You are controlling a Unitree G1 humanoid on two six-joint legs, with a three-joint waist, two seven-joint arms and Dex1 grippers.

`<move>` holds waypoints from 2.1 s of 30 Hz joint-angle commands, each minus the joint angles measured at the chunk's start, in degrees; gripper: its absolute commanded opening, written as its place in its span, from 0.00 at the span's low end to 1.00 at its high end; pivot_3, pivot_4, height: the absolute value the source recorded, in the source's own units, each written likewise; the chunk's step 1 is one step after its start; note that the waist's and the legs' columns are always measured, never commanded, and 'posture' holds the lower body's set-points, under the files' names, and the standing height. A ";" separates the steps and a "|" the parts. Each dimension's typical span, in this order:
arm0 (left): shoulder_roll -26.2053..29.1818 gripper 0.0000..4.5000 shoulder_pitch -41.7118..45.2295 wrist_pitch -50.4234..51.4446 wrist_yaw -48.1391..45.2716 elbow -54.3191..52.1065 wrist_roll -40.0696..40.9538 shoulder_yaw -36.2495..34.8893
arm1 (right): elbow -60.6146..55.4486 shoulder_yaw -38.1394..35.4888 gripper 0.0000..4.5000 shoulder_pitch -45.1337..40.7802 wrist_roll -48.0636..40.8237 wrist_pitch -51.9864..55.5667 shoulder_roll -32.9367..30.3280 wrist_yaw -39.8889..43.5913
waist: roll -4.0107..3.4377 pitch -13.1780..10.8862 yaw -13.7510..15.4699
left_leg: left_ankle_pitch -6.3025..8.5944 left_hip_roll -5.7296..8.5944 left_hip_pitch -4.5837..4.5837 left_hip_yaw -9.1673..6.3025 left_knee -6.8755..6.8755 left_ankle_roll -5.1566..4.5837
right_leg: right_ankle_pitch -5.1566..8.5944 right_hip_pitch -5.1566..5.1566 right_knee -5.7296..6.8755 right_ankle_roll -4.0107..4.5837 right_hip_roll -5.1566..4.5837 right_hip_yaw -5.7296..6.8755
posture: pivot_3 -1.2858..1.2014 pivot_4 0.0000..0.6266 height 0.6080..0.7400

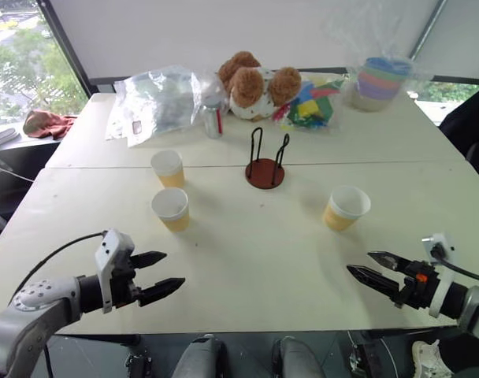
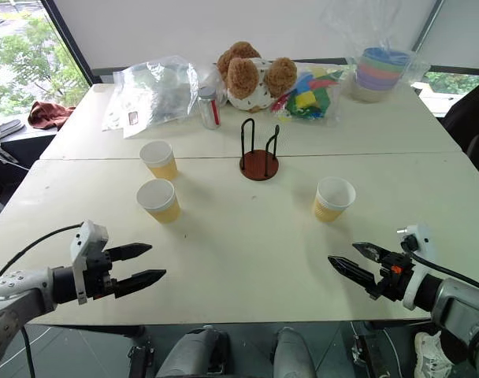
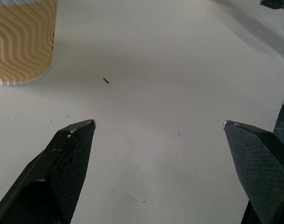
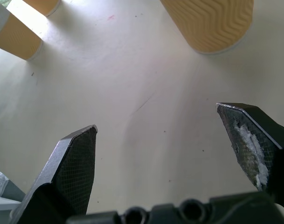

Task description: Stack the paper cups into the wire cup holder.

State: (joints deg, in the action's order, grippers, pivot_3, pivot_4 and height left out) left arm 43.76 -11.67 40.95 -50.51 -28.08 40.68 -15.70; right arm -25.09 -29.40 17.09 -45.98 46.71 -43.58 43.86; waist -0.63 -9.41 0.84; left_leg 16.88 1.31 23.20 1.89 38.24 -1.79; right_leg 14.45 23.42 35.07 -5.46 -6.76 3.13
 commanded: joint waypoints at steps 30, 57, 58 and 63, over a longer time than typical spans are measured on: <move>6.47 1.00 21.87 12.50 0.61 -4.41 13.15 4.86 | -5.09 -0.33 0.99 -27.28 -26.02 12.97 -4.16 -15.64 | 0.16 -0.12 -0.20 | -0.04 -0.05 -0.02 -0.06 0.43 0.00 | -0.02 -0.10 0.31 -0.03 0.22 0.05 | 0.52 0.24 1.00; 13.28 1.00 43.25 -0.94 -14.26 21.16 -1.95 6.26 | 51.00 25.05 0.99 -79.87 11.36 9.19 19.61 -20.11 | 0.38 -0.28 -1.82 | -0.26 -0.19 1.13 0.07 0.92 0.36 | -0.14 1.00 0.99 -0.33 0.75 -0.02 | 0.52 0.24 1.00; 13.16 1.00 43.40 -0.91 -14.13 21.20 -2.03 6.33 | 51.76 24.79 0.99 -80.42 11.78 8.82 20.35 -20.16 | 0.38 -0.28 -1.86 | -0.27 -0.21 1.12 0.07 0.91 0.38 | -0.14 1.02 1.03 -0.33 0.76 -0.02 | 0.52 0.24 1.00; 12.55 1.00 43.63 -1.46 -13.49 21.58 -2.90 6.57 | 54.16 24.38 0.60 -81.19 14.32 6.92 22.26 -19.93 | 0.38 -0.28 -1.85 | -0.30 -0.24 1.11 0.06 0.90 0.45 | -0.14 1.04 1.05 -0.33 0.79 -0.02 | 0.52 0.24 1.00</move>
State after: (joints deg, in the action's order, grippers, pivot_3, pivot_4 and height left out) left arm 56.03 31.24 40.59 -64.12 -5.68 37.98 -7.55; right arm 29.48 -3.57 -62.28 -32.25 54.96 -21.40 23.47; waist -0.25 -9.68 -1.01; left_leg 16.58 1.08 24.31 1.95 39.14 -1.34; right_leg 14.31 24.46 36.12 -5.79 -5.97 3.11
